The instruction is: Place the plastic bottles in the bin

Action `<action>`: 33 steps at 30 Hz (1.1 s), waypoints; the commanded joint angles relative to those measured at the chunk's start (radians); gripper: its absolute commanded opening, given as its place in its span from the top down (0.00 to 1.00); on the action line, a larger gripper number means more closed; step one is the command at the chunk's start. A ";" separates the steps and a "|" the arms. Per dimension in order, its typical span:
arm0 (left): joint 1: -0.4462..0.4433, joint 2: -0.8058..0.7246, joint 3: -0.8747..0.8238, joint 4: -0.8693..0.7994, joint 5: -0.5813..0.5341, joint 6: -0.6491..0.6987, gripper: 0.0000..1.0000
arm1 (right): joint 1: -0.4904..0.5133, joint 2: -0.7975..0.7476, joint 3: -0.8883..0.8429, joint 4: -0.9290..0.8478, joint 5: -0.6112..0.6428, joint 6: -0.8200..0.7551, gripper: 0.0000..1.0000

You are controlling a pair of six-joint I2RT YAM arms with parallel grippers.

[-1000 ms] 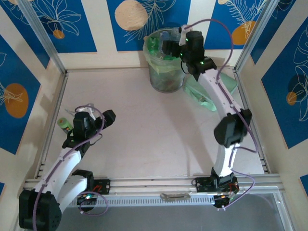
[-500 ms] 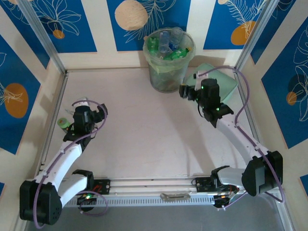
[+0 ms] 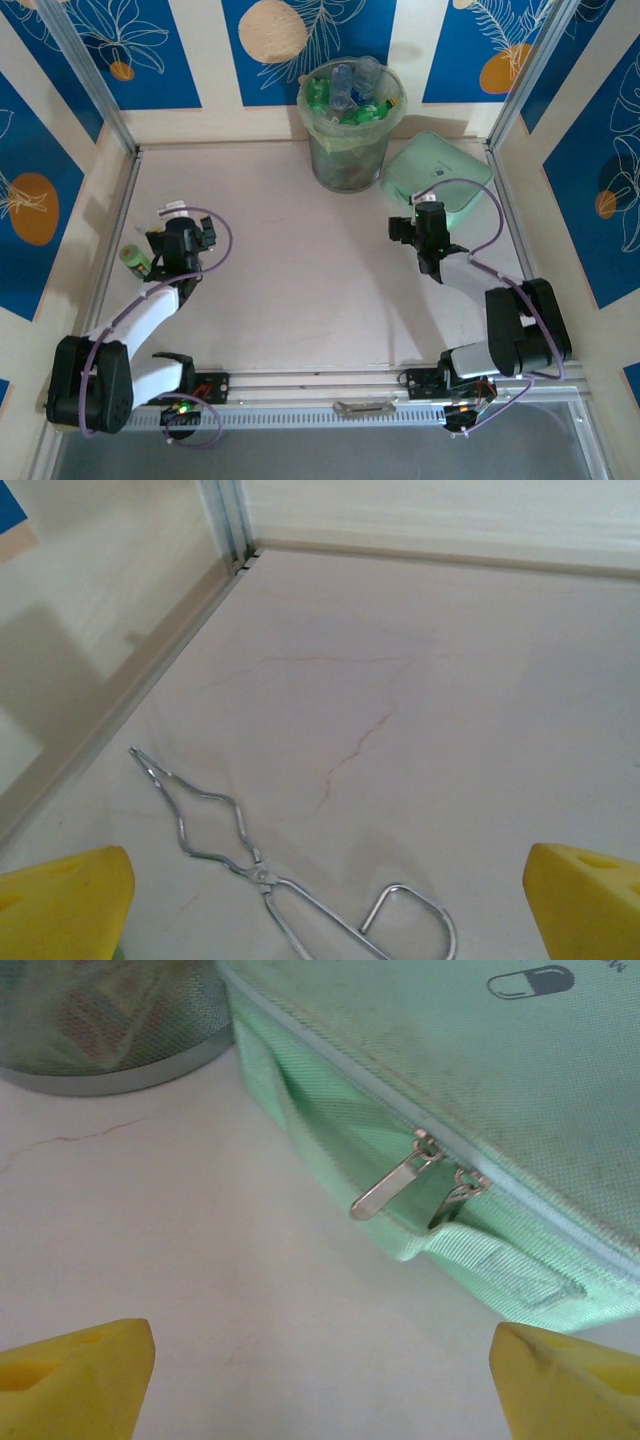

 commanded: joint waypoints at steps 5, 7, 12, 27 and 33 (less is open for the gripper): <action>0.003 0.126 -0.100 0.340 -0.034 0.115 0.00 | -0.027 0.071 -0.062 0.242 -0.018 -0.069 0.12; 0.003 0.171 -0.104 0.390 -0.016 0.133 0.00 | -0.033 0.070 -0.093 0.309 -0.030 -0.085 0.12; 0.002 0.300 -0.141 0.603 0.051 0.189 0.00 | -0.126 0.079 -0.158 0.431 -0.114 0.005 0.05; 0.002 0.418 -0.181 0.785 0.201 0.247 0.00 | -0.176 0.108 -0.233 0.578 -0.182 0.034 0.01; 0.000 0.422 -0.184 0.794 0.193 0.245 0.00 | -0.175 0.107 -0.235 0.579 -0.183 0.034 0.01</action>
